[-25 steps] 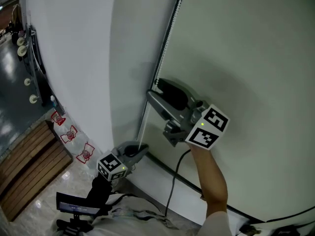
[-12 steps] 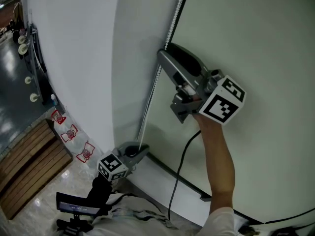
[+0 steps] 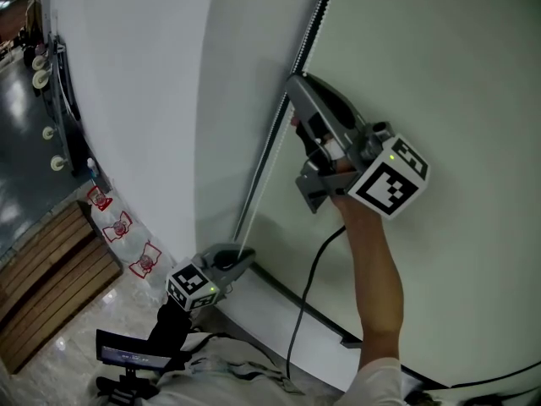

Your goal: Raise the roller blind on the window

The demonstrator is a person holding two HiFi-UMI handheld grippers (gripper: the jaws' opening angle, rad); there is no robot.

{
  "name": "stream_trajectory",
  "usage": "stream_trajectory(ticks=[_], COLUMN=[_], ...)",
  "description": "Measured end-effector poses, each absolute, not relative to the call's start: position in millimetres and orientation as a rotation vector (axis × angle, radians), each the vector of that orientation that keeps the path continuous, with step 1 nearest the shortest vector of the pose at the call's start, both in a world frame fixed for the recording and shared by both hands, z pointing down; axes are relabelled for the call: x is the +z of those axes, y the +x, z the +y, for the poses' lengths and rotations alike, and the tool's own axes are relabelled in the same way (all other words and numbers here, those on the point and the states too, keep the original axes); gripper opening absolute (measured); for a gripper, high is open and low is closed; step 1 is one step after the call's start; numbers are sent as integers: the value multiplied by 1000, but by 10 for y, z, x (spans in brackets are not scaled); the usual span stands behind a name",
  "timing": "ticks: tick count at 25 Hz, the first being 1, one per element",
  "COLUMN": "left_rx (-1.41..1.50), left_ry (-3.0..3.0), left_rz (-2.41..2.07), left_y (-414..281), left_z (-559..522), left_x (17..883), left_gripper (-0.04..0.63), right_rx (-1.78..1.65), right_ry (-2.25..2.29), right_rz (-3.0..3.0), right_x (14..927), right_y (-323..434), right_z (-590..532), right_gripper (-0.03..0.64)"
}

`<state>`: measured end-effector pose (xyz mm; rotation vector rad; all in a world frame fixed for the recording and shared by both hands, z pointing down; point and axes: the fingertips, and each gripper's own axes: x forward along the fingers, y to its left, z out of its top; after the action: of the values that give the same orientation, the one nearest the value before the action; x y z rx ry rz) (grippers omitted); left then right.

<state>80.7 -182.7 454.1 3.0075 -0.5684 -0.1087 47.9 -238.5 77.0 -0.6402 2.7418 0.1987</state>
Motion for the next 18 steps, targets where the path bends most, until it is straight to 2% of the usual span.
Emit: stream_trajectory(ticks=[12, 18], left_rx=[-109, -106], left_ry=[3004, 3004], left_rz=[-551, -550], left_y=[832, 830], left_z=[-1806, -1803], left_x=[4517, 4525], left_gripper=[-2, -2], right_rx=[209, 181], right_ry=[-603, -640], right_rz=[2728, 2771], right_x=[803, 1172], right_y=[484, 463], right_z=[-2155, -2148], right_gripper=[14, 14])
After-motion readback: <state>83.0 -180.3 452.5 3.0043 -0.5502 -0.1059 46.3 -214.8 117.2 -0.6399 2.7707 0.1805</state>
